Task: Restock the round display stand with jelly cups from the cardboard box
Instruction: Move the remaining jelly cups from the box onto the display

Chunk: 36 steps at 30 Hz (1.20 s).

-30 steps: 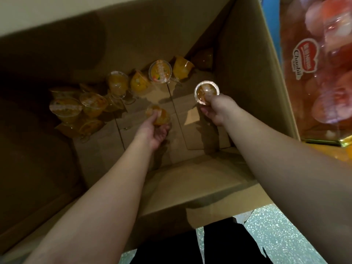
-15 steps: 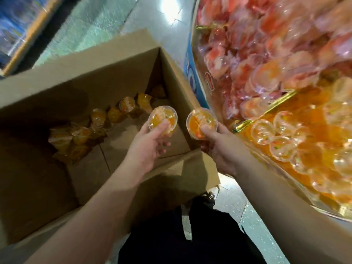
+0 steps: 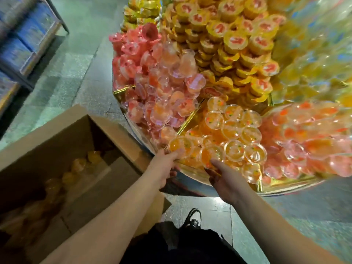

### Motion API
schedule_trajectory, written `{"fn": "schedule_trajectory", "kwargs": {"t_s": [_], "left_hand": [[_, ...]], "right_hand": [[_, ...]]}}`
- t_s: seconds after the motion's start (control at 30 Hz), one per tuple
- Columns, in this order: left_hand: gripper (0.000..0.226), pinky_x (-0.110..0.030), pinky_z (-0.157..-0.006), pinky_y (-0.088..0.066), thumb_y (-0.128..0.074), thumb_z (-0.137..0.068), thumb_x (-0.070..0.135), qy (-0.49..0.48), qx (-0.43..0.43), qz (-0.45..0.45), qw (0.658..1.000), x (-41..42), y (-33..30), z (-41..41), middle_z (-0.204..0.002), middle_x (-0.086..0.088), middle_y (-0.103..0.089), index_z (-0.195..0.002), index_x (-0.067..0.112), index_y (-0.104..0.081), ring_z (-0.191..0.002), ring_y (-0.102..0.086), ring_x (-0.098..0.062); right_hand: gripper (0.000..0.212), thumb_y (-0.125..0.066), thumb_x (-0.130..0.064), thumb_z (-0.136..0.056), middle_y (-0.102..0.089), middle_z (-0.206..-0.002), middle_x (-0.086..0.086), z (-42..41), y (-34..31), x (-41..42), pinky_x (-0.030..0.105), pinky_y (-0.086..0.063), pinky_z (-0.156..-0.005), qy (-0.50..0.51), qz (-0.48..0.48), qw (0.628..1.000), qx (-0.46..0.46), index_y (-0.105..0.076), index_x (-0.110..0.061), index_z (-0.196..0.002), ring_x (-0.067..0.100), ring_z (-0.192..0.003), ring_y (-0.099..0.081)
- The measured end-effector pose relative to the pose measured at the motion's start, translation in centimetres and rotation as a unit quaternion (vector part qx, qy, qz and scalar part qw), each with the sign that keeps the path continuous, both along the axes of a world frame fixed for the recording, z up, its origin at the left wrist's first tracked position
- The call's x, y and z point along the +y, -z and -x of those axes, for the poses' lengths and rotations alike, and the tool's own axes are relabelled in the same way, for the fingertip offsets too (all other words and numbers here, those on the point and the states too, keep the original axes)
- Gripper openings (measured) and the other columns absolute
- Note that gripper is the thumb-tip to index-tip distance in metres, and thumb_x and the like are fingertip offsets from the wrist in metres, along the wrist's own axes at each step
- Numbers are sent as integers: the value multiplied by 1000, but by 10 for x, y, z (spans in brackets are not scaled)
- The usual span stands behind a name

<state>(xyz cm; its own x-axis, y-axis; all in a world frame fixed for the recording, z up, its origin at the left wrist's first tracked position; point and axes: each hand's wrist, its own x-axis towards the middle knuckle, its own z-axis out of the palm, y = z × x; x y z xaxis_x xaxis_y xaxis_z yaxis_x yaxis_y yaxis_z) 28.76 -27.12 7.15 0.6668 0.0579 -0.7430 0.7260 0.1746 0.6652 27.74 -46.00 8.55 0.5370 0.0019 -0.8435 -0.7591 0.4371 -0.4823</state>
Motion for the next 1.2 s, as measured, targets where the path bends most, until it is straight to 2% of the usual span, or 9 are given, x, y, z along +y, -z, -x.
{"fn": "schedule_trajectory", "kwargs": {"t_s": [0.13, 0.27, 0.37, 0.47, 0.7, 0.8, 0.97, 1.07, 1.2], "left_hand": [[43, -27, -54, -45, -70, -88, 44, 38, 20, -16, 999, -24, 6, -34, -110, -7, -68, -121, 22, -56, -78, -60, -20], [52, -26, -48, -45, -73, -85, 45, 62, 38, -41, 997, -34, 16, -65, -107, -10, -68, -124, 15, -58, -75, -61, -20], [51, -25, -46, -45, -72, -88, 41, 74, 38, -66, 994, -38, 20, -85, -99, -10, -66, -126, 11, -57, -69, -60, -18], [50, -25, -45, -43, -70, -89, 38, 90, 28, -96, 991, -39, 22, -101, -102, -11, -64, -127, 9, -54, -66, -58, -18], [46, -27, -51, -45, -71, -88, 38, 150, 26, -115, 982, -40, 32, -118, -112, -13, -64, -120, 10, -54, -76, -59, -22], [48, -30, -58, -48, -72, -88, 38, 162, 27, -119, 979, -38, 37, -120, -112, -14, -65, -121, 14, -47, -80, -61, -25], [75, -25, -48, -45, -71, -89, 34, 175, 13, -127, 976, -33, 41, -122, -121, -15, -62, -149, 16, -31, -72, -61, -21], [73, -26, -51, -45, -72, -88, 37, 188, 8, -128, 974, -33, 42, -123, -115, -13, -65, -147, 12, -36, -75, -62, -22], [76, -27, -52, -48, -74, -86, 43, 216, 1, -146, 965, -33, 44, -125, -117, -12, -63, -145, 15, -35, -77, -65, -22]], "right_hand": [[31, -65, -15, -94, -66, -109, 8, -9, 4, -7, 24, -40, -65, 79, -34, 996, 4, -59, -5, -123, 18, -87, -61], [13, -60, -15, -98, -68, -98, 4, -23, 5, 1, 23, -44, -62, 120, -60, 991, -6, -63, -9, -109, 16, -85, -60], [21, -59, -19, -99, -68, -99, 4, -36, 11, 10, 24, -50, -51, 151, -64, 986, -2, -63, -10, -118, 18, -84, -60], [27, -58, -22, -100, -68, -103, 8, -46, 17, 18, 37, -57, -64, 181, -73, 981, 5, -62, -10, -124, 22, -91, -62], [49, -64, -27, -97, -68, -112, 11, -59, 27, 29, 38, -55, -58, 219, -35, 975, 34, -47, -10, -140, 26, -93, -66], [43, -62, -29, -98, -70, -107, 8, -62, 29, 30, 35, -55, -58, 232, -46, 971, 22, -52, -9, -134, 22, -90, -68], [43, -61, -30, -98, -70, -104, 6, -65, 36, 29, 35, -55, -59, 236, -47, 971, 18, -53, -10, -135, 20, -87, -68], [42, -62, -28, -98, -71, -103, 5, -65, 38, 30, 32, -53, -55, 234, -37, 971, 15, -53, -8, -134, 18, -85, -68], [43, -62, -30, -98, -70, -108, 4, -66, 43, 30, 30, -53, -66, 226, -10, 974, 8, -54, -7, -133, 15, -92, -67]]}}
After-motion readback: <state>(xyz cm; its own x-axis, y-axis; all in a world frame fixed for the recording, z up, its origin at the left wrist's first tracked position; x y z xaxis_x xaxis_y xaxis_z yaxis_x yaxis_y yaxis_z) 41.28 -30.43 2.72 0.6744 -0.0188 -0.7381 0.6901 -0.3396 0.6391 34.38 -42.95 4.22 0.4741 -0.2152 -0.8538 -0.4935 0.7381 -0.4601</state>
